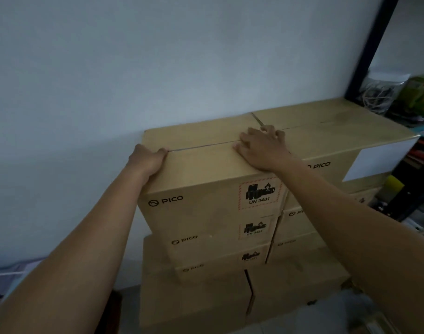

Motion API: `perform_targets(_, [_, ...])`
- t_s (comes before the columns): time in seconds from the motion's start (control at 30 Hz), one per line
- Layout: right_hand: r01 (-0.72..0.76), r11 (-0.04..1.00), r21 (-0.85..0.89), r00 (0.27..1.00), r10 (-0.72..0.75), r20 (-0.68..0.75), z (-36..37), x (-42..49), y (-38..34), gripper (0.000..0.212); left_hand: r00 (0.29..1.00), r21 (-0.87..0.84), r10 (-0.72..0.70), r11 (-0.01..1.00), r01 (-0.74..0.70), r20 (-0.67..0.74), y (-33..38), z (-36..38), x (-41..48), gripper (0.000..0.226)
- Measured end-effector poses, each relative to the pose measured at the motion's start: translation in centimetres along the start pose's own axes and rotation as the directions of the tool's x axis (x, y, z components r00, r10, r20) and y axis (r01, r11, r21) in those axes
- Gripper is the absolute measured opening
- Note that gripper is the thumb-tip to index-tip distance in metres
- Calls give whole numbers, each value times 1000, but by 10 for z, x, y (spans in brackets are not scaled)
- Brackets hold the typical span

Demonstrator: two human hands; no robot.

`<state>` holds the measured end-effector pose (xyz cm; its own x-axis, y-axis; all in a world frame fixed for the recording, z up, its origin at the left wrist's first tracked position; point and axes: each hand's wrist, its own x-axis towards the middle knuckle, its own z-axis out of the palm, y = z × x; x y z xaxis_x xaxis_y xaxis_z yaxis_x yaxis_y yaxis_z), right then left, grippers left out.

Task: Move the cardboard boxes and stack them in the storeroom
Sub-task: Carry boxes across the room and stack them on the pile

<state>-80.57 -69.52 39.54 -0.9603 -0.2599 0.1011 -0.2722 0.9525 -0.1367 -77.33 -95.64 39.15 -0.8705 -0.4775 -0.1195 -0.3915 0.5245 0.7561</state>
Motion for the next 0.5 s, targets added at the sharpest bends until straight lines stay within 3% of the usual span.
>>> perform_targets(0.17, [80,990,112,994,-72,-79,3,32,0,38,1000,75,-6,997,6,-1,5,6,21,84])
perform_targets(0.3, [92,991,101,988,-79,-134,6,35,5,36,1000,173,15,985,-11,-18,3,7,14,83])
perform_targets(0.43, [99,988,122,985,-80,-154,-1,24,1,31,974,342,207,925,-164,-92,13,7,-12,72])
perform_targets(0.5, [100,981,165,984,-73,-163,-2,12,-2,43,948,336,301,908,-251,-105,18,11,-34,65])
